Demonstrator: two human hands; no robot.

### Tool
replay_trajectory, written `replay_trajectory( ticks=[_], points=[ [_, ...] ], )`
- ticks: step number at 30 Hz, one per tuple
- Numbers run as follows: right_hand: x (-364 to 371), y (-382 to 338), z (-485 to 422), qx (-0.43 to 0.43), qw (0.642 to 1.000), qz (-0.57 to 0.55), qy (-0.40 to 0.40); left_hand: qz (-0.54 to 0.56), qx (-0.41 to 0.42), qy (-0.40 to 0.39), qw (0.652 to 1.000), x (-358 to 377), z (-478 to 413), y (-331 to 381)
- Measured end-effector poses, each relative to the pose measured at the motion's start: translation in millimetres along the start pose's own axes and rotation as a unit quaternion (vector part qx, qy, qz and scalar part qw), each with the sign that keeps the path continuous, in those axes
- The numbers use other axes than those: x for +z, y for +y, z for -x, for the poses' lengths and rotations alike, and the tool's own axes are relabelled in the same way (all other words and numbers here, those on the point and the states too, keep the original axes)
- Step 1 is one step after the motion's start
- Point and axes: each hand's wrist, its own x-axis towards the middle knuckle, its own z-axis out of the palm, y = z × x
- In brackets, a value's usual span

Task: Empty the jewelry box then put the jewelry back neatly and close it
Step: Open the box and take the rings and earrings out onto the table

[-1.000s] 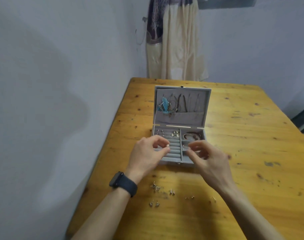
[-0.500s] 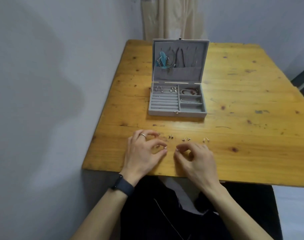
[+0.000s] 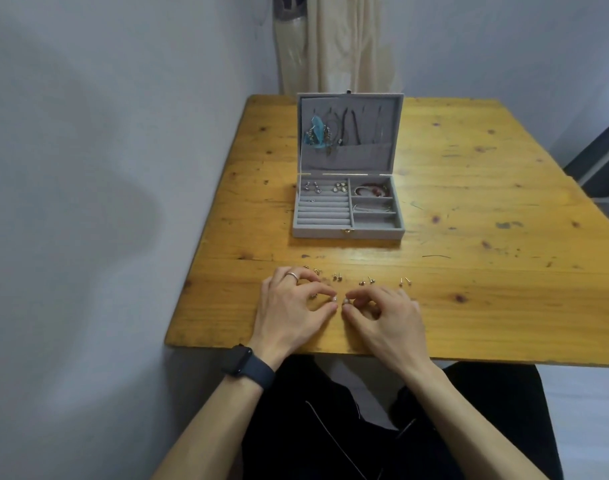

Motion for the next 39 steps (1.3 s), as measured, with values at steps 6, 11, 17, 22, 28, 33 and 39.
replay_trajectory(
  ticks=[6,11,17,22,28,33,39],
  points=[
    [0,-2,-1,-0.006,1.000,-0.006,0.001,0.013,0.000,0.011,1.000,4,3,-2],
    [-1,-1,-3,-0.004,1.000,-0.004,-0.003,0.016,0.001,0.014,1.000,6,1,-1],
    [-2,-1,-5,0.001,1.000,-0.020,-0.012,0.015,-0.004,0.009,1.000,4,-1,1],
    [-3,0,-5,0.005,1.000,-0.021,-0.020,0.008,-0.004,0.000,1.000,3,-1,2],
    [-3,-2,-7,0.003,1.000,-0.015,-0.022,-0.001,-0.002,-0.008,1.000,3,-2,4],
    [-6,-1,-9,0.001,0.999,-0.030,-0.028,-0.009,0.000,-0.005,1.000,4,-5,4],
    [-10,1,-9,0.006,0.998,-0.058,-0.033,-0.013,0.006,0.001,1.000,6,-8,6]
  ],
)
